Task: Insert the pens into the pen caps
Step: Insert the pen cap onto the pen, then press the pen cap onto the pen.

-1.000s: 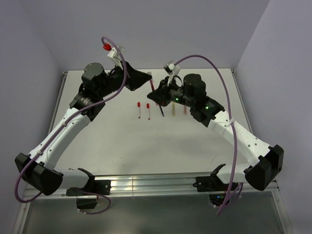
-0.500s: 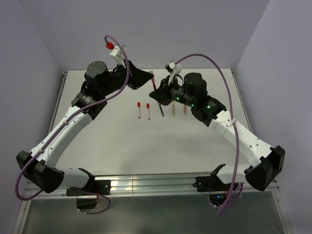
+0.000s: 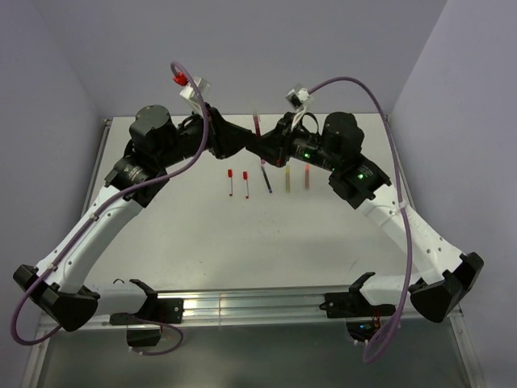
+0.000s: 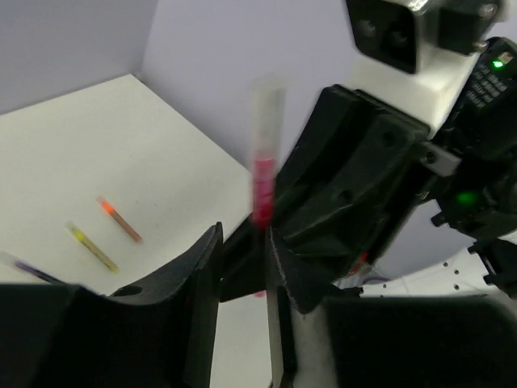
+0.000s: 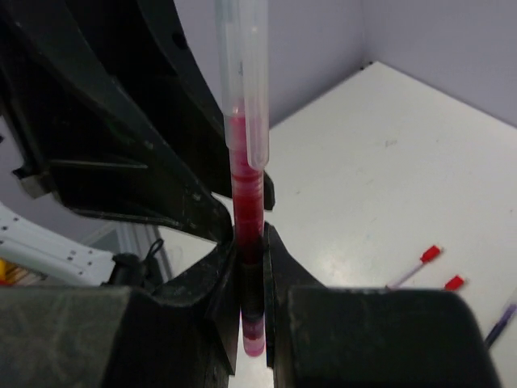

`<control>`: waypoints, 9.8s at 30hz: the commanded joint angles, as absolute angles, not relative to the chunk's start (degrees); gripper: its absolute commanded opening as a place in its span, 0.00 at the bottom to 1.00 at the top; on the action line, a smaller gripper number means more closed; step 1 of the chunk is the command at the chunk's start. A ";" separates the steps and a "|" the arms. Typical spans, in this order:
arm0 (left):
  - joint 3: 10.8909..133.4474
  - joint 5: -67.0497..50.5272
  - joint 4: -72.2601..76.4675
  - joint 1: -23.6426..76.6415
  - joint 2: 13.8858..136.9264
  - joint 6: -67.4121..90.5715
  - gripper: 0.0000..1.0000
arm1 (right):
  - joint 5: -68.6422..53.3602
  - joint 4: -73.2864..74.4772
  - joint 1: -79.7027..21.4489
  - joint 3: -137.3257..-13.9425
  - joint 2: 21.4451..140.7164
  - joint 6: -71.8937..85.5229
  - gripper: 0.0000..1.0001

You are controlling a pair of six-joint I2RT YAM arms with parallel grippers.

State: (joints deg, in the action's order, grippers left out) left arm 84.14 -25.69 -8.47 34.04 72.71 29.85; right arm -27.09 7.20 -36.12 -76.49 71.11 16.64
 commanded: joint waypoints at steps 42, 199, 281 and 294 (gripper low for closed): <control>98.61 -36.47 2.02 31.82 77.69 34.63 0.57 | -38.32 -5.27 -34.89 -79.28 71.28 23.64 0.00; 72.69 -38.31 -1.86 36.21 68.12 34.89 0.00 | -22.32 0.18 -30.15 -93.96 75.24 21.00 0.00; 99.67 -41.31 -6.77 29.00 81.21 37.53 0.25 | -18.37 11.78 -42.36 -86.57 73.39 13.80 0.00; 95.28 -41.22 -5.99 29.00 78.05 35.33 0.00 | -18.54 10.73 -42.36 -86.31 72.87 13.27 0.00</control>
State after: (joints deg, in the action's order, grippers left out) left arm 96.40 -39.16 -7.60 28.80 80.82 36.62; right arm -18.59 15.33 -42.02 -84.42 73.58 14.04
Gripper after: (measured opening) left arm 0.108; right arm 0.185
